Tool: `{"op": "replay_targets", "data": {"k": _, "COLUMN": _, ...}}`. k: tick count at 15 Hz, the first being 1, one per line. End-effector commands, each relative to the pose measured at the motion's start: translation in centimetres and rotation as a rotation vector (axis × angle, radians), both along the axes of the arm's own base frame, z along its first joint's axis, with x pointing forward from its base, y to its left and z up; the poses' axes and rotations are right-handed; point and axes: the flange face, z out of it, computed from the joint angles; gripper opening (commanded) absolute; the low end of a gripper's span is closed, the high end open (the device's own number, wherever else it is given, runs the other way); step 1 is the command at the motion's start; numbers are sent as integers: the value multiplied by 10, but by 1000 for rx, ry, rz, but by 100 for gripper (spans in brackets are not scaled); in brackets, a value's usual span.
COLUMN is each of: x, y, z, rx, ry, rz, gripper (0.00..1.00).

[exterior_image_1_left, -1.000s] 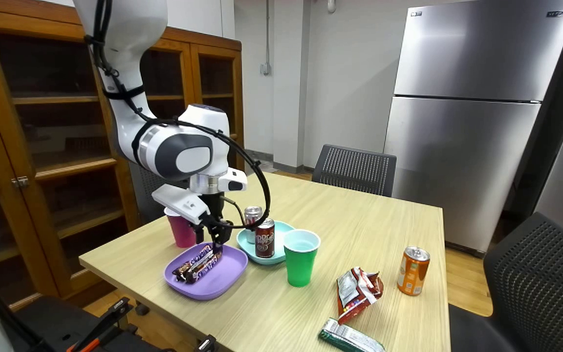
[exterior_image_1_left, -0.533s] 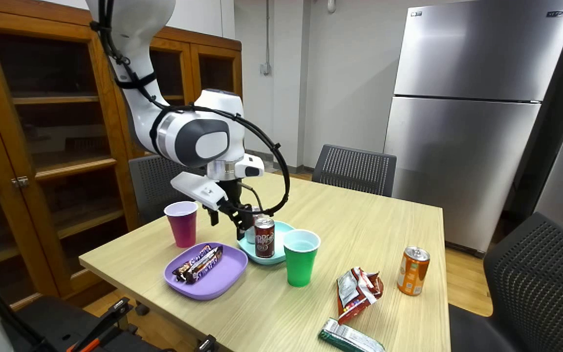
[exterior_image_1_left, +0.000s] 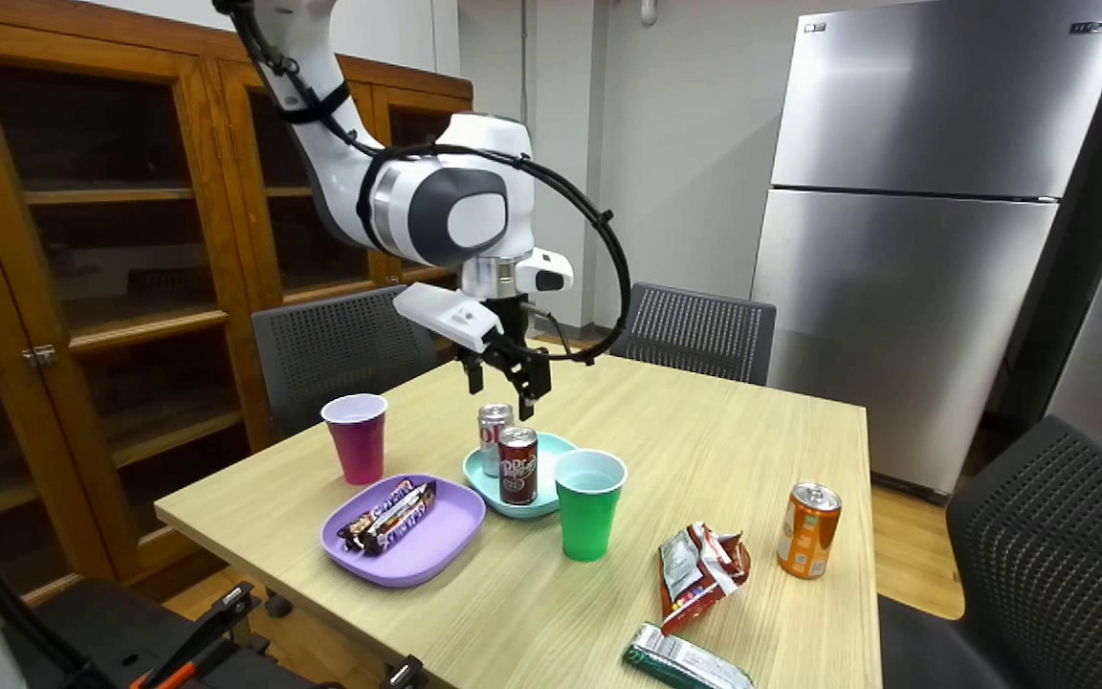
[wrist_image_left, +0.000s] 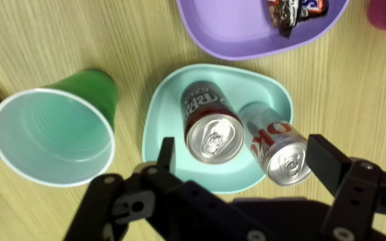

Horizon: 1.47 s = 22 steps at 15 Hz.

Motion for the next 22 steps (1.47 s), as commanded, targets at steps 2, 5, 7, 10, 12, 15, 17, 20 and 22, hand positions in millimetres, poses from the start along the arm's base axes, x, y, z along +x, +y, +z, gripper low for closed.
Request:
{"op": "replay_targets", "data": {"k": 2, "x": 24, "y": -34, "z": 31, "rx": 10, "ry": -3, "rz": -96, "gripper": 100}}
{"op": "replay_targets", "data": {"k": 5, "x": 36, "y": -62, "z": 42, "rx": 13, "ry": -10, "rz": -173, "gripper": 100}}
{"op": "replay_targets", "data": {"k": 7, "x": 43, "y": -82, "z": 47, "rx": 14, "ry": -15, "rz": -240, "gripper": 100}}
{"op": "replay_targets", "data": {"k": 10, "x": 52, "y": -113, "z": 50, "rx": 7, "ry": -27, "rz": -354, "gripper": 100}}
{"op": "replay_targets", "data": {"k": 12, "x": 56, "y": -134, "z": 50, "rx": 3, "ry": -28, "rz": -427, "gripper": 100}}
{"op": "replay_targets", "data": {"k": 15, "x": 62, "y": -168, "z": 44, "rx": -10, "ry": -22, "rz": -543, "gripper": 100}}
{"op": "replay_targets", "data": {"k": 17, "x": 64, "y": -193, "z": 39, "rx": -19, "ry": -13, "rz": -625, "gripper": 100}}
{"op": "replay_targets", "data": {"k": 20, "x": 65, "y": -220, "z": 32, "rx": -37, "ry": 0, "rz": -716, "gripper": 100}}
{"op": "replay_targets", "data": {"k": 22, "x": 56, "y": -212, "z": 30, "rx": -25, "ry": -23, "rz": -670, "gripper": 100}}
